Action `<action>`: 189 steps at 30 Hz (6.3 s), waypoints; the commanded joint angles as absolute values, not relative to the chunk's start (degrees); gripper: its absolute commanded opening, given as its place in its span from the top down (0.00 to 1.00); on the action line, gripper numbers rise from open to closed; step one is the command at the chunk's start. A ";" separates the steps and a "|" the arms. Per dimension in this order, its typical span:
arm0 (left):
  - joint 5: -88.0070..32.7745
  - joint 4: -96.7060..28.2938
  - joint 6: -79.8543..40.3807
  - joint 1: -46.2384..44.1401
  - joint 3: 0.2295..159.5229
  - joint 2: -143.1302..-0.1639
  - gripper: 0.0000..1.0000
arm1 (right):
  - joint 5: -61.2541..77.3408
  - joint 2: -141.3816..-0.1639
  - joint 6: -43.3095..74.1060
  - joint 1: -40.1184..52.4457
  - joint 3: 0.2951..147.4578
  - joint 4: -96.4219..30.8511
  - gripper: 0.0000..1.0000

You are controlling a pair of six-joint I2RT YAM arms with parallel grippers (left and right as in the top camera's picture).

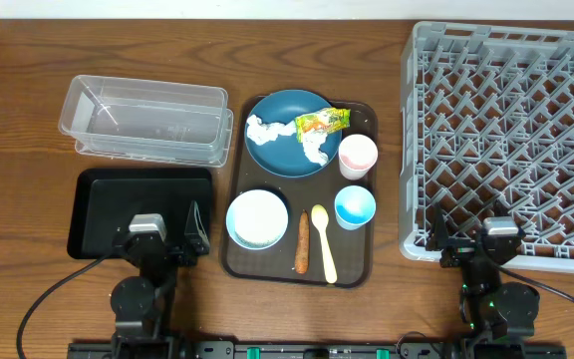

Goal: Sort waste into correct bins and load items into the dishwasher rack
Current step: 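Raise the left arm and move it toward the blue plate, then lower the left gripper onto the white tissue on the blue plate and grasp, then carry the tissue with the left gripper to the clear plastic bin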

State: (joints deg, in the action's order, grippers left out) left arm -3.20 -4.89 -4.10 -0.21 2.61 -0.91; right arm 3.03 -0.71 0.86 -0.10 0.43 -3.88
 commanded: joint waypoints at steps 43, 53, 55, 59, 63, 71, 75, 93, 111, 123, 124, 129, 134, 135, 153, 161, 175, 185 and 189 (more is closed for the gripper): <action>-11.14 -49.25 -7.60 -2.39 68.86 -68.27 0.05 | 3.44 -45.67 4.89 0.62 49.17 -46.26 0.01; -8.08 -40.86 3.25 -15.07 78.04 -85.52 0.05 | 3.42 -45.76 5.34 0.62 49.17 -47.20 0.01; -8.08 -39.24 8.95 -17.43 79.24 -89.27 0.05 | 3.44 -45.78 5.34 0.62 49.15 -47.24 0.01; -8.03 -34.65 17.02 -20.67 79.29 -95.57 0.05 | 3.44 -45.76 5.34 0.62 49.15 -47.42 0.01; -7.44 -29.69 17.54 -21.54 79.29 -101.25 0.07 | 3.44 -45.76 5.34 0.62 49.15 -47.57 0.01; -7.44 -24.36 17.56 -21.63 79.26 -108.36 0.09 | 3.40 -45.78 5.32 0.62 49.12 -48.42 0.01; -7.46 -23.20 17.54 -21.65 79.26 -110.74 0.13 | 3.20 -45.76 5.32 0.62 49.12 -48.47 0.01; -7.46 -20.45 17.52 -21.69 78.81 -115.96 0.38 | 3.22 -45.76 5.32 0.62 49.12 -49.28 0.01; -7.44 -20.43 17.30 -21.67 78.54 -115.96 0.80 | 3.22 -45.76 5.32 0.62 49.12 -49.52 0.01; -7.42 -20.45 17.30 -21.67 78.72 -110.96 0.93 | 3.22 -45.76 5.32 0.62 49.12 -49.76 0.01; -7.42 -20.58 17.17 -21.67 78.72 -109.75 0.94 | 3.22 -45.76 5.32 0.62 49.12 -49.76 0.01; -6.61 -21.56 14.70 -21.67 78.72 -103.90 0.94 | 3.22 -45.76 5.32 0.62 49.12 -49.76 0.01; -6.57 -21.54 14.70 -21.56 78.72 -100.99 0.92 | 3.22 -45.76 5.32 0.62 49.12 -49.74 0.01; -6.57 -21.56 14.72 -21.56 78.70 -101.03 0.83 | 3.25 -45.76 5.32 0.62 49.12 -49.74 0.01; -7.49 -18.55 14.72 -21.74 78.48 -114.02 0.41 | 3.25 -45.76 5.32 0.62 49.12 -49.76 0.01; -7.49 -16.69 14.72 -21.74 78.48 -116.09 0.48 | 3.22 -45.76 5.32 0.62 49.12 -49.67 0.01; -7.46 -15.88 12.99 -21.74 78.24 -117.97 0.56 | 3.25 -45.76 5.34 0.62 49.12 -49.80 0.01; -7.44 -16.12 12.95 -21.71 78.32 -116.18 0.94 | 3.25 -45.76 5.32 0.62 49.12 -49.76 0.01; -7.42 -17.17 12.97 -21.67 78.35 -112.22 0.94 | 3.22 -45.76 5.32 0.62 49.12 -49.71 0.01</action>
State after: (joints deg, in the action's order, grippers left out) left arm -7.31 -16.71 13.26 -21.65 78.35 -116.62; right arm 3.01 -45.80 4.58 -0.10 47.94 -49.69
